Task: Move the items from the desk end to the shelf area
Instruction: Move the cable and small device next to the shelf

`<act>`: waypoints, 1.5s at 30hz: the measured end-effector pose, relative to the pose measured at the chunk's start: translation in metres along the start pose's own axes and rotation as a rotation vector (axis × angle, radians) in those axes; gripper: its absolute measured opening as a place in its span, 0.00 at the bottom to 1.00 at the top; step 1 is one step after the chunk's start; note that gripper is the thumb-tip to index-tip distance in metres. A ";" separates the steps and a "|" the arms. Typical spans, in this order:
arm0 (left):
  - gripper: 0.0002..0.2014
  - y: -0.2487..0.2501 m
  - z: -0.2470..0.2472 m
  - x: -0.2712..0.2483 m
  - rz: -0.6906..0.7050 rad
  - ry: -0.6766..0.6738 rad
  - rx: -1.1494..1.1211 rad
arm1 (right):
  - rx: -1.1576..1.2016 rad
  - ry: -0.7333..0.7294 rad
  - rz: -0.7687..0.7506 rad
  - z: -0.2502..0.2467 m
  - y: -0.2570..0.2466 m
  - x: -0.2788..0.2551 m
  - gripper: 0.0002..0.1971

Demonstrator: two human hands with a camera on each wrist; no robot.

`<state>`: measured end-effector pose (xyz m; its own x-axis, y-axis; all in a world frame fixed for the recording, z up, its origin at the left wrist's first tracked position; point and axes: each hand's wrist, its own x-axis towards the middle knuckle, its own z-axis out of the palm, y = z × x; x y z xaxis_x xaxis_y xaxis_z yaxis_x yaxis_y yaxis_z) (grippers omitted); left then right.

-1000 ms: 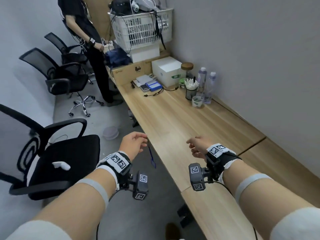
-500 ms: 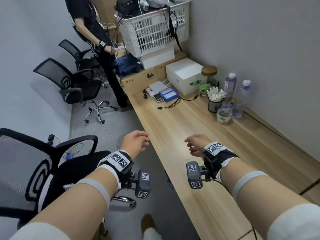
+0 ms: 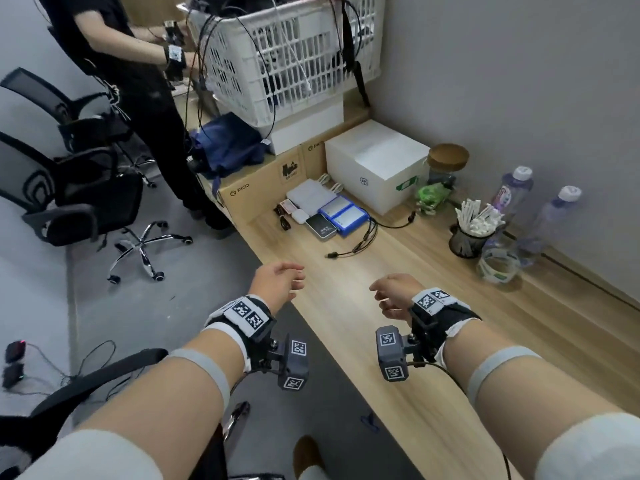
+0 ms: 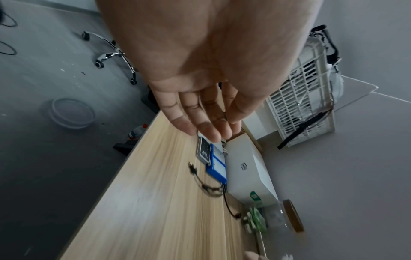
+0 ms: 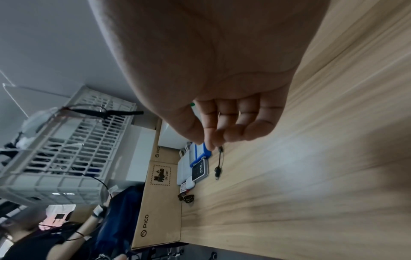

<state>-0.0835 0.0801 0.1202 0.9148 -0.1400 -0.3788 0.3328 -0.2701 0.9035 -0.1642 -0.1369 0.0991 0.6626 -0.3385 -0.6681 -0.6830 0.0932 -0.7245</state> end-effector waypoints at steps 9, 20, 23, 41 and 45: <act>0.11 0.015 -0.047 0.125 -0.024 -0.083 0.052 | -0.058 0.029 0.006 0.068 -0.065 0.064 0.03; 0.09 0.006 -0.042 0.251 -0.177 -0.164 0.254 | -0.194 0.126 -0.024 0.090 -0.104 0.195 0.13; 0.13 -0.001 -0.038 0.285 -0.179 -0.153 0.332 | -0.431 0.133 -0.132 0.105 -0.114 0.223 0.18; 0.06 -0.036 -0.021 0.379 -0.083 -0.177 0.730 | -1.151 0.335 -0.272 0.173 -0.108 0.280 0.30; 0.13 -0.029 -0.033 0.377 -0.122 -0.179 0.730 | -1.078 0.275 -0.154 0.179 -0.111 0.272 0.37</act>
<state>0.2591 0.0668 -0.0425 0.8094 -0.2044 -0.5506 0.1362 -0.8466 0.5145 0.1470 -0.0712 -0.0320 0.7637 -0.4840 -0.4273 -0.5971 -0.7811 -0.1824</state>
